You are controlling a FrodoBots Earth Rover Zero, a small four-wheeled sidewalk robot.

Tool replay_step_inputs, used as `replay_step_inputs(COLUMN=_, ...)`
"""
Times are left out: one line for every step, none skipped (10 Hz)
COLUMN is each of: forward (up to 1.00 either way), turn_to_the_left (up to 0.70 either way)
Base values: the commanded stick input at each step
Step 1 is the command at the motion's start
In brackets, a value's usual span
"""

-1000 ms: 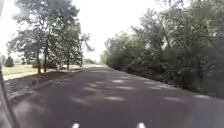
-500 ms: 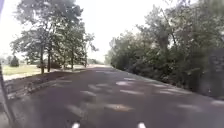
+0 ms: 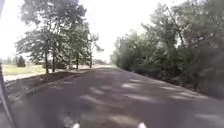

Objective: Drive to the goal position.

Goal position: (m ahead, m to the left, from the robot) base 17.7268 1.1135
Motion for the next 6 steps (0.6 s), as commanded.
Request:
replay_step_inputs(forward=0.70, turn_to_the_left=0.00)
replay_step_inputs(forward=0.70, turn_to_the_left=0.00)
replay_step_inputs(forward=0.70, turn_to_the_left=0.00)
replay_step_inputs(forward=0.70, turn_to_the_left=0.00)
replay_step_inputs(forward=0.70, turn_to_the_left=0.00)
replay_step_inputs(forward=0.70, turn_to_the_left=0.00)
